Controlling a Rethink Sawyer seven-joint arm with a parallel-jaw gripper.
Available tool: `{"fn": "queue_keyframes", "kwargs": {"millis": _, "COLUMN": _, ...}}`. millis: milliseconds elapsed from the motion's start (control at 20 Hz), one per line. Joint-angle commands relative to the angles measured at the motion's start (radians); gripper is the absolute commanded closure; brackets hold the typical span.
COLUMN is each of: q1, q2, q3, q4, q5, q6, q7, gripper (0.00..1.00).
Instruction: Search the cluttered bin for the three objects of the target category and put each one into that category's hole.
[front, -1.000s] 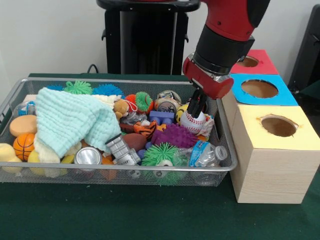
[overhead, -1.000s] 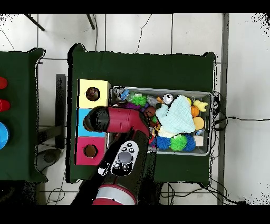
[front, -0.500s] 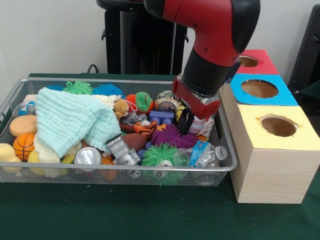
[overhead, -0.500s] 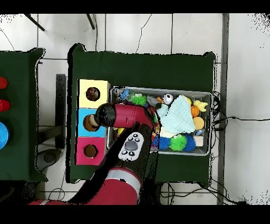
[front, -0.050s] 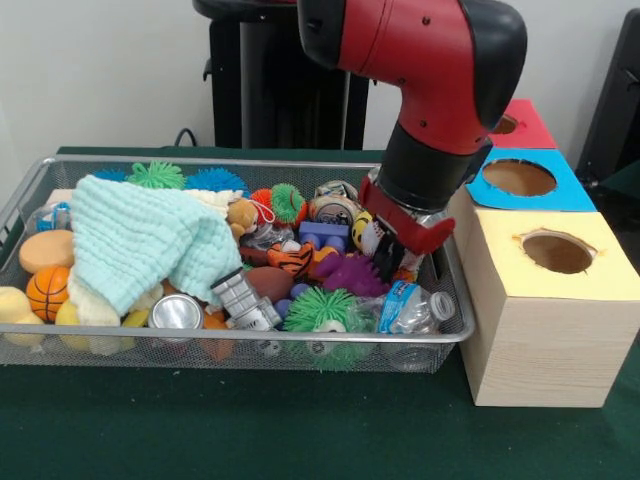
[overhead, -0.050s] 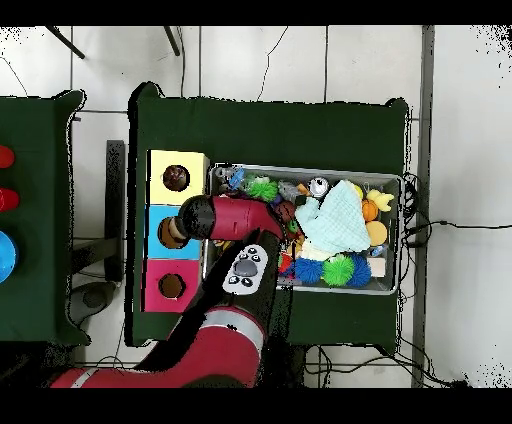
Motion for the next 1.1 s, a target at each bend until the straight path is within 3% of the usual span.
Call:
{"fn": "queue_keyframes", "kwargs": {"millis": 50, "q1": 0.003, "q2": -0.107, "q3": 0.135, "q4": 0.151, "q5": 0.064, "q6": -0.033, "q7": 0.132, "gripper": 1.00}}
{"fn": "queue_keyframes", "kwargs": {"millis": 250, "q1": -0.043, "q2": -0.143, "q3": 0.142, "q4": 0.096, "q5": 0.052, "q6": 0.086, "q7": 0.044, "gripper": 1.00}}
{"fn": "queue_keyframes", "kwargs": {"millis": 550, "q1": -0.140, "q2": -0.142, "q3": 0.187, "q4": -0.031, "q5": 0.020, "q6": 0.211, "q7": -0.080, "gripper": 1.00}}
{"fn": "queue_keyframes", "kwargs": {"millis": 1000, "q1": -0.207, "q2": -0.131, "q3": 0.224, "q4": -0.094, "q5": -0.067, "q6": 0.207, "q7": -0.168, "gripper": 1.00}}
{"fn": "queue_keyframes", "kwargs": {"millis": 1050, "q1": -0.216, "q2": -0.132, "q3": 0.236, "q4": -0.094, "q5": -0.071, "q6": 0.205, "q7": -0.172, "gripper": 0.00}}
{"fn": "queue_keyframes", "kwargs": {"millis": 1100, "q1": -0.234, "q2": -0.128, "q3": 0.256, "q4": -0.101, "q5": -0.078, "q6": 0.215, "q7": -0.213, "gripper": 0.00}}
